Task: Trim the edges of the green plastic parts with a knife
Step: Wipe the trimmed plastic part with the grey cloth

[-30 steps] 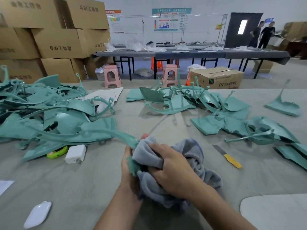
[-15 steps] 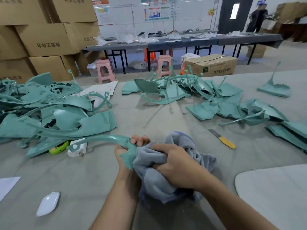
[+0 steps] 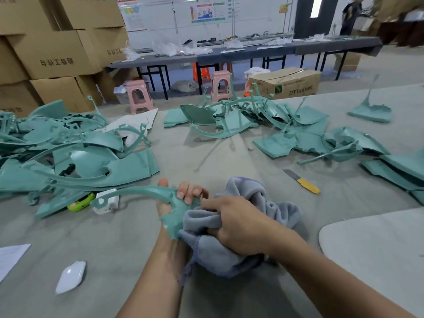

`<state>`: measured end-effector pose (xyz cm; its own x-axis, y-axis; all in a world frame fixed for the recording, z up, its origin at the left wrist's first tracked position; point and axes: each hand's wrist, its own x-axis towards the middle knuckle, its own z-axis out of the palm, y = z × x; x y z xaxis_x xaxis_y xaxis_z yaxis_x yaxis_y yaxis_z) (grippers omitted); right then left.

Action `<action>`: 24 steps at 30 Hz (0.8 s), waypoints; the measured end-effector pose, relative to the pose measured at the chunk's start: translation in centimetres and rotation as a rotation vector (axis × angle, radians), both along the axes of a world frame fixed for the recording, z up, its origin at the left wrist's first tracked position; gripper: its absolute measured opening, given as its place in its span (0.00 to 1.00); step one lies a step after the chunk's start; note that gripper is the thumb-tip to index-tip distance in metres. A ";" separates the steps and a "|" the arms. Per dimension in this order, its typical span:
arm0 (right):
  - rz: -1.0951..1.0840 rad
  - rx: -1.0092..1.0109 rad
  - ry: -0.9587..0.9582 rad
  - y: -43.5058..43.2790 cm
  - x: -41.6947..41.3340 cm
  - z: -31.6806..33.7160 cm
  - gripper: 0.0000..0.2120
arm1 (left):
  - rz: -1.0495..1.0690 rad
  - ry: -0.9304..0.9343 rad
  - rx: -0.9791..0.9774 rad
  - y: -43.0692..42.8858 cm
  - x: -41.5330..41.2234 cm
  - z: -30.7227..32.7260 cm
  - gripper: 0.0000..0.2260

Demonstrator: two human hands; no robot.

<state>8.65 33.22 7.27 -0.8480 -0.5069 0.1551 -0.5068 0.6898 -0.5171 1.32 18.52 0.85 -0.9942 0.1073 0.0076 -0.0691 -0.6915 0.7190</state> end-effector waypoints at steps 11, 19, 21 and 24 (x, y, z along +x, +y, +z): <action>-0.099 0.174 -0.235 7.8 -0.4 4.8 0.02 | 0.445 -0.097 0.111 0.9 0.7 4.5 0.16; -0.757 -0.631 -0.053 10.0 -1.8 2.9 0.11 | 0.457 -0.212 0.141 -0.2 1.5 5.3 0.17; -0.839 -0.357 0.177 9.4 -1.1 2.8 0.25 | 0.506 -0.292 0.065 1.0 1.7 5.8 0.14; -0.518 -0.343 0.146 7.5 1.1 3.0 0.27 | 0.493 -0.349 -0.019 2.8 1.7 6.4 0.13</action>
<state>9.76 40.69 10.26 -0.9278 0.0628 0.3678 -0.2334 0.6714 -0.7033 2.99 21.29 7.29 -0.8700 -0.3700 -0.3258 0.0220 -0.6893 0.7241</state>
